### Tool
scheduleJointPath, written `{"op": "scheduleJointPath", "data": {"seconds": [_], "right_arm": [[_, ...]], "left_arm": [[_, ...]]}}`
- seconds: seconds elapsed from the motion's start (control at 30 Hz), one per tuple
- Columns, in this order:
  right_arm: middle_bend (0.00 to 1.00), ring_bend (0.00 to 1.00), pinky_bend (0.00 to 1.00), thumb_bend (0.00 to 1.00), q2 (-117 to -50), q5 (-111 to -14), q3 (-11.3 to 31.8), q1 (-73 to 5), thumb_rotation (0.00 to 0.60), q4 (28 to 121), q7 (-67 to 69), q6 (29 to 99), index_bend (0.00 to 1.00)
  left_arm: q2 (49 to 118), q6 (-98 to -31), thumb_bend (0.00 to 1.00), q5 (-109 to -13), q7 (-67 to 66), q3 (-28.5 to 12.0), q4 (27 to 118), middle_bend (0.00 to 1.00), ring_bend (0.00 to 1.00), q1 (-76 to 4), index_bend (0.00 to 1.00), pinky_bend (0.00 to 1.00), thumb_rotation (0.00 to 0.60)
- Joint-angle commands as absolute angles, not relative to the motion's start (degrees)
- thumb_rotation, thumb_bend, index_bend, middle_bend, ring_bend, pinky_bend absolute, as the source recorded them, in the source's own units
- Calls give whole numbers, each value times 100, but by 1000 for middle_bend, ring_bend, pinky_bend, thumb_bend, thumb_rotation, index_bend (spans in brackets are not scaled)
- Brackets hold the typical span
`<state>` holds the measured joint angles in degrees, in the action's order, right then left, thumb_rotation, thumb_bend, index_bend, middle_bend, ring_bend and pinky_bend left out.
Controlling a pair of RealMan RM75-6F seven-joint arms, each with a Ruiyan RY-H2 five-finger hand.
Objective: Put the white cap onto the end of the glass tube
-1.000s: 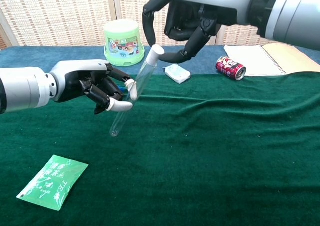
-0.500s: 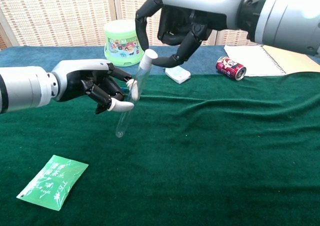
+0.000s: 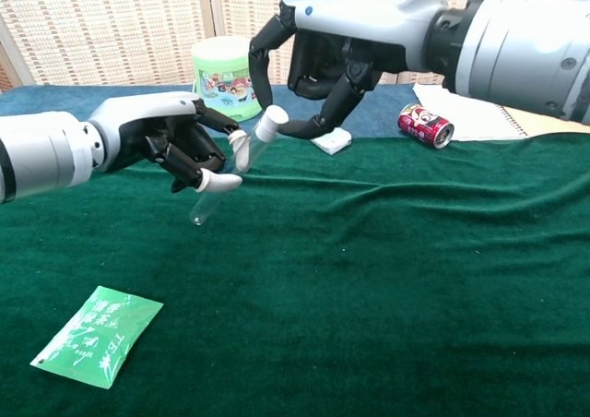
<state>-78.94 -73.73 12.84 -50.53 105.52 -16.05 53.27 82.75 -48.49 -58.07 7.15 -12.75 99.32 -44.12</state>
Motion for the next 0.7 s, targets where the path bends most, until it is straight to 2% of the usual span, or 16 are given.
{"op": "scheduleJointPath", "data": {"seconds": [0.03, 0.37, 0.43, 0.7], "right_arm": [[955, 1000, 1000, 634, -7918, -7326, 1276, -5072, 600, 10526, -1638, 5319, 769], [955, 1000, 1000, 644, -7989, -7263, 1252, -5133, 600, 10441, -1744, 5325, 769], [955, 1000, 1000, 644, -7984, -7279, 1235, -5135, 600, 10419, -1758, 5329, 738], [942, 1000, 1000, 644, -7964, -7286, 1162, -5137, 600, 10349, -1731, 5287, 348]], "left_arm": [[8259, -4862, 414, -5800, 702, -1270, 9945, 901, 820, -4398, 785, 765, 600], [8200, -4853, 414, -5789, 673, -1276, 9990, 901, 820, -4380, 785, 765, 600], [8205, -4860, 414, -5791, 645, -1268, 9980, 901, 820, -4381, 785, 765, 600], [8332, -5083, 414, -5842, 247, -1174, 9871, 902, 818, -4386, 785, 765, 600]]}}
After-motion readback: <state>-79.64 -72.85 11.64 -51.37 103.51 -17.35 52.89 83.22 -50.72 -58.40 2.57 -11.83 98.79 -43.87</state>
